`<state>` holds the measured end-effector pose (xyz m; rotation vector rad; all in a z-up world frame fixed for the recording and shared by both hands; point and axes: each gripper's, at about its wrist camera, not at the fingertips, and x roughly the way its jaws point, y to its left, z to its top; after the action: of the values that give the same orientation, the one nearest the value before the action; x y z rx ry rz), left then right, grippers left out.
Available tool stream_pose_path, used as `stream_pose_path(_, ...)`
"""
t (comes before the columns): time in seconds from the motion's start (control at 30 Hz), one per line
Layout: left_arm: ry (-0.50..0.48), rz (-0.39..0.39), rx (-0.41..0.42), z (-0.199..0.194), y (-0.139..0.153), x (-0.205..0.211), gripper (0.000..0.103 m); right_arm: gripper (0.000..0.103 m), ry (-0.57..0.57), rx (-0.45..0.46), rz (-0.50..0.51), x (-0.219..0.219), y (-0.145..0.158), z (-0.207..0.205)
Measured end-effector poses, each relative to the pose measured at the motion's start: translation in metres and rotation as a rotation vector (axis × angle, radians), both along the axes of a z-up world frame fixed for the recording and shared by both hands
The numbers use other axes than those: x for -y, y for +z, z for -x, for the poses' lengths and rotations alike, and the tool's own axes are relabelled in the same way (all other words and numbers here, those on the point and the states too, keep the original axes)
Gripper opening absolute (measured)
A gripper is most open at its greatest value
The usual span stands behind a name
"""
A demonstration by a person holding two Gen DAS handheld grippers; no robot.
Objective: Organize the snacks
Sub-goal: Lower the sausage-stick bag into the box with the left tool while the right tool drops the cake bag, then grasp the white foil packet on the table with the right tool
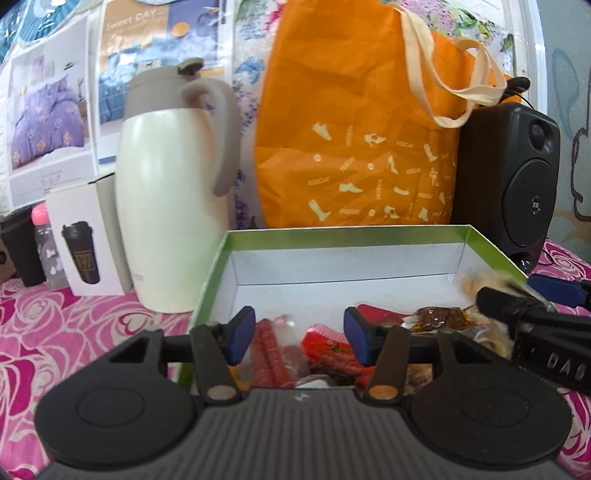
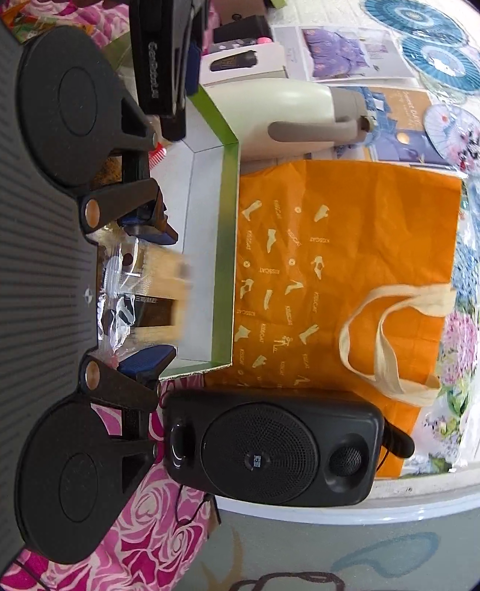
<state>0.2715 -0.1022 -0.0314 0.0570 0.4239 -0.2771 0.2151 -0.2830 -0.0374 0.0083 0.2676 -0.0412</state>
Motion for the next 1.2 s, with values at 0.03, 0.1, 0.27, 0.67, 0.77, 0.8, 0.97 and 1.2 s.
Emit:
stream_pose_path(0.03,0.004,0.003,0.005,0.001,0.002,-0.003,0.055,0.103,-0.001,0.000,-0.009,0.001,0.001,0.001)
stream_pose_path(0.1,0.012,0.007,0.016,0.006,0.007,-0.009,0.056,0.103,0.003,0.007,-0.023,0.003,0.004,0.003)
stream_pose_path(0.27,0.021,0.001,0.063,0.034,0.021,-0.031,0.061,0.103,0.035,0.076,-0.071,0.007,0.015,0.029)
stream_pose_path(0.67,0.024,0.065,-0.102,0.088,-0.015,-0.079,0.066,0.070,0.437,-0.051,0.020,-0.029,-0.002,0.091)
stream_pose_path(0.77,0.015,0.075,-0.138,0.089,-0.025,-0.080,0.066,0.060,0.471,-0.082,0.082,-0.041,-0.008,0.089)
stream_pose_path(0.8,0.014,0.075,-0.138,0.090,-0.026,-0.080,0.066,0.059,0.480,-0.089,0.082,-0.042,-0.009,0.088)
stream_pose_path(0.97,0.002,0.068,-0.131,0.097,-0.026,-0.079,0.066,0.056,0.519,-0.138,0.075,-0.047,-0.013,0.079)
stream_pose_path(1.2,-0.173,0.113,-0.124,0.135,-0.022,-0.064,0.066,0.042,0.527,-0.243,0.000,-0.047,-0.021,0.053)
